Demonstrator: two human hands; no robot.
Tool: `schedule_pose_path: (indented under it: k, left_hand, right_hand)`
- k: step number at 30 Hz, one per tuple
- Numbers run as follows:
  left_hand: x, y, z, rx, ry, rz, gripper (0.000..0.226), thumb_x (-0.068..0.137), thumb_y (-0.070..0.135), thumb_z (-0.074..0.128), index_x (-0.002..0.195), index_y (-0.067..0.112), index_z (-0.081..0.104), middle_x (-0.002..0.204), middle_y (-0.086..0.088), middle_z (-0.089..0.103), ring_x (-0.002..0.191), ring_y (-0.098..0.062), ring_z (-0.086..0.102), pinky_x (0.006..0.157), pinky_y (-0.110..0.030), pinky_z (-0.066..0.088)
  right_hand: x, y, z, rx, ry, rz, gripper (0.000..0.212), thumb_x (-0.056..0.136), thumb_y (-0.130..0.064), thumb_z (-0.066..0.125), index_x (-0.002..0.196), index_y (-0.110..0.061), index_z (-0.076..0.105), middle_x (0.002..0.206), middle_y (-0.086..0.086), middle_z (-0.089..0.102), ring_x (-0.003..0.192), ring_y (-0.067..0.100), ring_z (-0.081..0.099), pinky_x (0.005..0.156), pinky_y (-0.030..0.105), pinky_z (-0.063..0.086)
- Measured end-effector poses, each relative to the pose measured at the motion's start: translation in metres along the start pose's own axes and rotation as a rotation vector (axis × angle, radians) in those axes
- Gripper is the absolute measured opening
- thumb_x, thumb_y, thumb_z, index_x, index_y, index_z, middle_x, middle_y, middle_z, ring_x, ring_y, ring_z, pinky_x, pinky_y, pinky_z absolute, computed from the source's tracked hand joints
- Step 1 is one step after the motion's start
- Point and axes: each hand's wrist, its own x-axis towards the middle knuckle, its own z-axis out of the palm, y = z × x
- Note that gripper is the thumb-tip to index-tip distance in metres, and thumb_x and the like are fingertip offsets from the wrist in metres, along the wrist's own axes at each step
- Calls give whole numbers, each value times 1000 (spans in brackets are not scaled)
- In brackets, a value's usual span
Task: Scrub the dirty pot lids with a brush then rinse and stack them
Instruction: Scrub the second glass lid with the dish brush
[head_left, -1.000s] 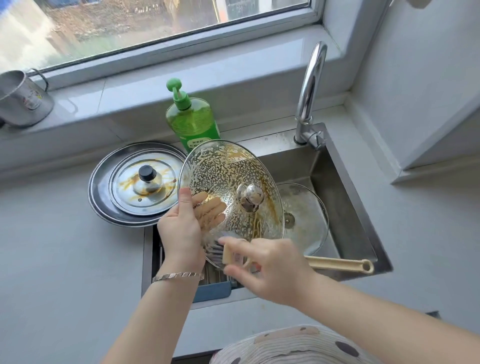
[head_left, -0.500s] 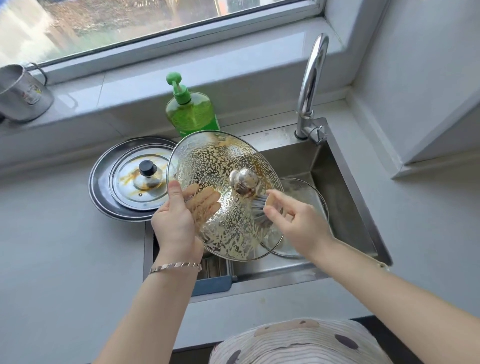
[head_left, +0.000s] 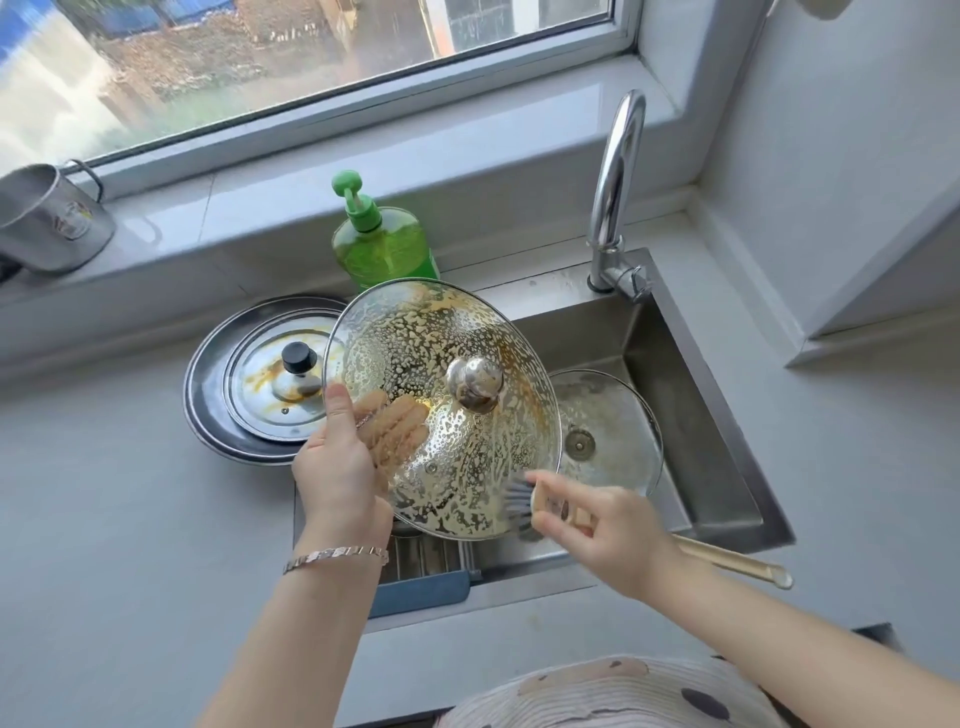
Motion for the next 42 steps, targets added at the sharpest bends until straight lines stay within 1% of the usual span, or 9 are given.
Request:
schedule_pose_path:
  k: [4, 8, 13, 18, 21, 25, 28, 34, 42]
  left_hand:
    - [-4, -3, 1, -15, -16, -27, 35, 97, 36, 46, 87, 4, 59, 61, -9, 71, 54, -18, 69, 48, -26, 56]
    - [-6, -4, 2, 14, -19, -44, 35, 96, 36, 47, 86, 5, 60, 59, -7, 70, 51, -17, 68, 49, -28, 57]
    - [-6, -8, -4, 23, -38, -95, 38, 96, 37, 48, 86, 3, 61, 63, -10, 71, 55, -20, 70, 50, -29, 58]
    - [-4, -8, -3, 52, -38, -96, 37, 96, 35, 49, 85, 2, 62, 63, -10, 71, 53, -20, 69, 52, -30, 59]
    - [1, -4, -6, 84, -35, -57, 36, 97, 34, 48, 86, 2, 61, 60, -9, 70, 50, -18, 68, 50, -30, 58]
    - [6, -6, -5, 151, -98, -125, 36, 98, 33, 46, 85, 1, 59, 60, -12, 69, 49, -19, 67, 51, -31, 56]
    - [10, -11, -1, 232, -173, -215, 38, 97, 35, 46, 90, 0, 58, 68, -16, 70, 53, -23, 68, 51, -31, 57]
    - [23, 0, 10, 362, -378, -383, 41, 96, 39, 44, 95, 1, 58, 63, -14, 69, 50, -21, 67, 47, -28, 57]
    - [18, 0, 31, 212, -548, -244, 36, 89, 23, 55, 120, 6, 52, 111, -15, 68, 95, -24, 69, 74, -32, 59]
  right_hand:
    - [32, 28, -13, 125, 148, 355, 27, 91, -47, 51, 114, -37, 60, 88, 1, 69, 82, 17, 63, 74, 34, 51]
    - [11, -5, -7, 28, -4, -56, 39, 87, -52, 50, 124, -41, 55, 40, -7, 32, 41, 11, 33, 45, 22, 26]
    - [43, 21, -31, 60, 117, 355, 27, 92, -45, 49, 114, -34, 60, 69, -4, 64, 70, 13, 58, 65, 32, 45]
    - [20, -7, -13, -38, -89, 76, 38, 90, -47, 51, 128, -43, 50, 40, -8, 39, 45, 10, 34, 49, 22, 28]
    - [24, 3, -30, -111, -132, 270, 32, 90, -51, 48, 121, -45, 52, 64, -18, 59, 69, 9, 51, 65, 28, 42]
    - [45, 3, -43, 259, 119, 436, 46, 74, -56, 67, 111, -31, 55, 104, -10, 63, 99, 11, 58, 80, 29, 44]
    - [56, -16, -39, 178, 2, 399, 67, 58, -56, 79, 113, -29, 51, 98, -14, 60, 89, 6, 57, 73, 23, 46]
    - [57, -23, -33, 267, -55, 304, 33, 67, -29, 82, 94, -28, 62, 87, -15, 68, 83, 0, 63, 70, 16, 49]
    - [64, -10, -26, 671, 273, 604, 16, 67, -13, 75, 77, -12, 63, 64, -1, 65, 53, 11, 57, 57, 27, 51]
